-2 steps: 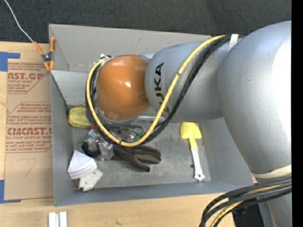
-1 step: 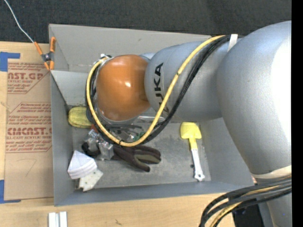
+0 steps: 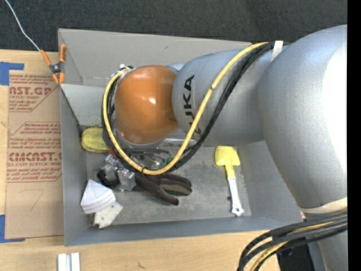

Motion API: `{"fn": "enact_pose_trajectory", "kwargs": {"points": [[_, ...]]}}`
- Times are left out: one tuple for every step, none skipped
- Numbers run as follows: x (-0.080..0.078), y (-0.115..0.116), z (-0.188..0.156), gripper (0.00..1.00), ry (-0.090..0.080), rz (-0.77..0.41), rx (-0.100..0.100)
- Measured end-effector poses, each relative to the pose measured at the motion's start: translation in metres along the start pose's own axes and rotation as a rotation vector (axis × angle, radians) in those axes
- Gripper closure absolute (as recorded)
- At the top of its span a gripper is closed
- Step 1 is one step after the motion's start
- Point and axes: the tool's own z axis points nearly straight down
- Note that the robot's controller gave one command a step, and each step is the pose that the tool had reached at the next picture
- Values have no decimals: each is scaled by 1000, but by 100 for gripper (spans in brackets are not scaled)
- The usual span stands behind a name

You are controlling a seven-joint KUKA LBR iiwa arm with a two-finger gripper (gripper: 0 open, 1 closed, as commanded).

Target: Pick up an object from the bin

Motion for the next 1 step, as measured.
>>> {"fn": "enact_pose_trajectory", "kwargs": {"points": [[-4, 2, -84, 100, 1, -10, -1]]}}
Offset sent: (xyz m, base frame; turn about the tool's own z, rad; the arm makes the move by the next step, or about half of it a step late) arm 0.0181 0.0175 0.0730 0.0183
